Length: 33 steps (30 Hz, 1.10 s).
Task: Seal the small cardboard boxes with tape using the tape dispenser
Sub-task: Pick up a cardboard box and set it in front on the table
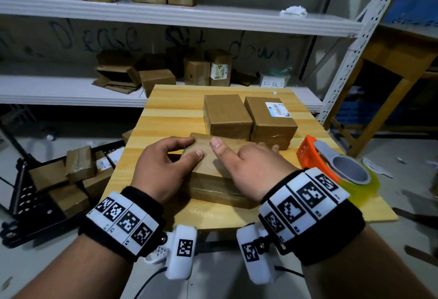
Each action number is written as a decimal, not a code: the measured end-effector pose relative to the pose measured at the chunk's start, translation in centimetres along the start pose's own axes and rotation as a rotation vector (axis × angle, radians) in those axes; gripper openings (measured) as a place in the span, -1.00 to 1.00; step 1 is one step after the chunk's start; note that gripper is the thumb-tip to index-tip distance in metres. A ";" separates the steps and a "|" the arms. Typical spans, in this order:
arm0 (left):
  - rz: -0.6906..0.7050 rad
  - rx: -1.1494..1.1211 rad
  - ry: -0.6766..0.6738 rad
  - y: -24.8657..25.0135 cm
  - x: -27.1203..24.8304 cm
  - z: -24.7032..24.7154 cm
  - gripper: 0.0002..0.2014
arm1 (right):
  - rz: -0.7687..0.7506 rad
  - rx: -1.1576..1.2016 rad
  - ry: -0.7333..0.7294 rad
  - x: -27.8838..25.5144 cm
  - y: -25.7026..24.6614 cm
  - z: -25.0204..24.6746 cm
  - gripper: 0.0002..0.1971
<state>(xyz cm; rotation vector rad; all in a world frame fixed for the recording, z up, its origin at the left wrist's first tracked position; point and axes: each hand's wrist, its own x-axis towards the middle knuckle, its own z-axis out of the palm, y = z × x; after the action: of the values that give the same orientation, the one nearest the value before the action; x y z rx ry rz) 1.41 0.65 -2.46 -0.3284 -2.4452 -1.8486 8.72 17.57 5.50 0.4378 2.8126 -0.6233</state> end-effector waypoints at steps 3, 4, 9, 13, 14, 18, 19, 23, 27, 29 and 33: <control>-0.025 -0.010 0.008 0.1 -0.2 0.0 -0.68 | 0.073 0.093 -0.054 0.4 -0.8 -0.8 -0.12; -0.030 -0.006 0.008 0.1 -0.2 0.0 -0.68 | 0.076 0.119 -0.076 0.6 -1.0 -1.2 -0.23; -0.046 -0.012 0.000 0.4 -0.3 0.1 -0.67 | 0.084 0.403 -0.046 2.0 0.6 -2.0 -0.43; -0.037 0.055 -0.009 0.5 -0.2 0.0 -0.63 | 0.121 0.387 -0.049 2.5 1.2 -1.6 -0.61; -0.032 0.070 -0.010 0.5 -0.2 0.0 -0.62 | 0.132 0.353 -0.041 2.6 1.2 -1.5 -0.65; -0.024 0.119 -0.018 0.6 -0.2 -0.2 -0.59 | 0.182 0.253 -0.003 1.9 0.8 -1.4 -0.69; -0.022 0.132 -0.022 0.6 -0.2 -0.2 -0.58 | 0.178 0.212 0.001 1.9 0.7 -1.1 -0.71; -0.014 0.170 -0.019 0.8 -0.3 -0.2 -0.58 | 0.191 0.253 0.150 2.4 1.1 0.0 -0.73; -0.011 0.187 -0.016 0.8 -0.3 -0.1 -0.57 | 0.226 0.202 0.149 3.0 0.8 0.5 -0.70; -0.007 0.191 -0.015 0.9 -0.4 -0.1 -0.57 | 0.271 0.057 0.148 3.0 0.3 0.3 -0.71; -0.002 0.221 -0.022 1.2 -0.5 -0.1 -0.57 | 0.273 -0.215 0.132 2.3 -0.6 -0.5 -0.58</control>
<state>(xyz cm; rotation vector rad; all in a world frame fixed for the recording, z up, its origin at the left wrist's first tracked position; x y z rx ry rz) 2.13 0.79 -1.39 -0.3339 -2.6319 -1.5626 6.28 17.81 5.47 0.8276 2.8259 -0.2410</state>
